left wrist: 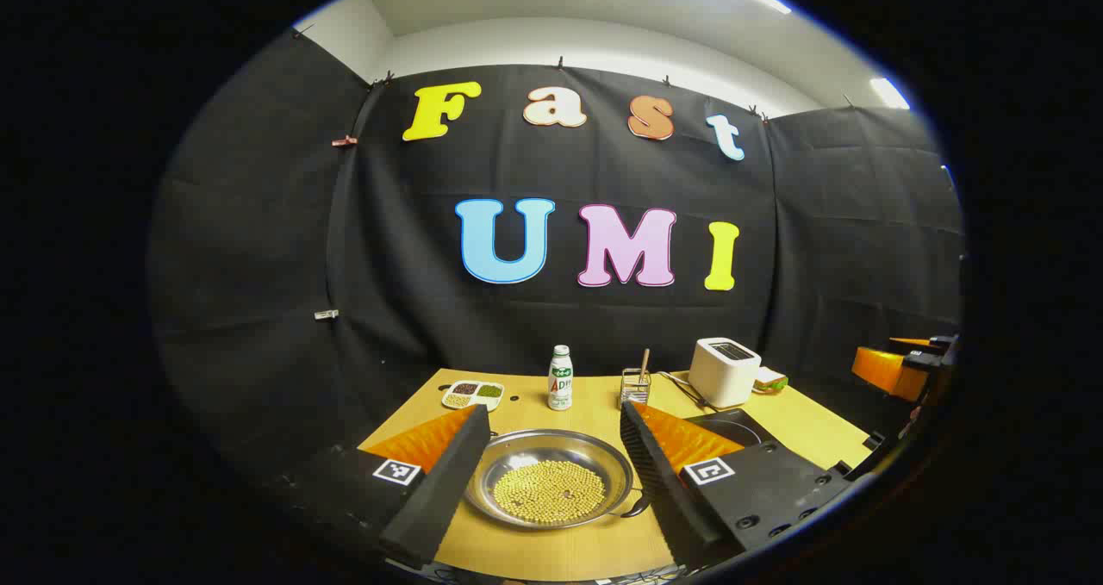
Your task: First push the handle of the pot to place it horizontally, then grasp the pot with both hands and set it on the induction cooktop.
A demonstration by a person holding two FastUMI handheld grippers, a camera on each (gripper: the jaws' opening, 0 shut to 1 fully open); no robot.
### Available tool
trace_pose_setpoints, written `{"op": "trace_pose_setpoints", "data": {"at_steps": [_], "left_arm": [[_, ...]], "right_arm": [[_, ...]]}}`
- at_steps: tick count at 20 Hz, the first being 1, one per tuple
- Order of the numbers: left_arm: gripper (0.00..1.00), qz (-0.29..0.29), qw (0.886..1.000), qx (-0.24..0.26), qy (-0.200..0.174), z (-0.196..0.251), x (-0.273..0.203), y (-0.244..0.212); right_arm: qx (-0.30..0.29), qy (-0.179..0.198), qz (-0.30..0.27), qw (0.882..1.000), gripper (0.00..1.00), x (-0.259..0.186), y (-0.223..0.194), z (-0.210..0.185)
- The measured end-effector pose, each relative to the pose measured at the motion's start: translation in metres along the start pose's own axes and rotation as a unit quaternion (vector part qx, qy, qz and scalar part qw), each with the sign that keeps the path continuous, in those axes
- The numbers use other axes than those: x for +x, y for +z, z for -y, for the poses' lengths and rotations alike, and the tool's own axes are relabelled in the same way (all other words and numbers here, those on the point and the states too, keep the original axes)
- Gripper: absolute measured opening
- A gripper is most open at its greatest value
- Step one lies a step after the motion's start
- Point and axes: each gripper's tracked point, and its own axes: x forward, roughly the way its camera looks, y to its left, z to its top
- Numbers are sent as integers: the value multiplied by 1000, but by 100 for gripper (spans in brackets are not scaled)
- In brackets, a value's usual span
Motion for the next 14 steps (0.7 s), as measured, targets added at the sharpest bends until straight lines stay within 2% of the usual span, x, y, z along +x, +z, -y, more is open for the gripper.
{"op": "trace_pose_setpoints", "data": {"at_steps": [5, 14], "left_arm": [[95, -4, 1000, -7, 4, -3, 1, -2], [95, 0, 1000, -15, 8, -14, 3, -4]], "right_arm": [[-13, 18, 0, 1000, 98, 1, 2, -14], [-25, 0, 8, 1000, 98, 11, 15, 1]]}}
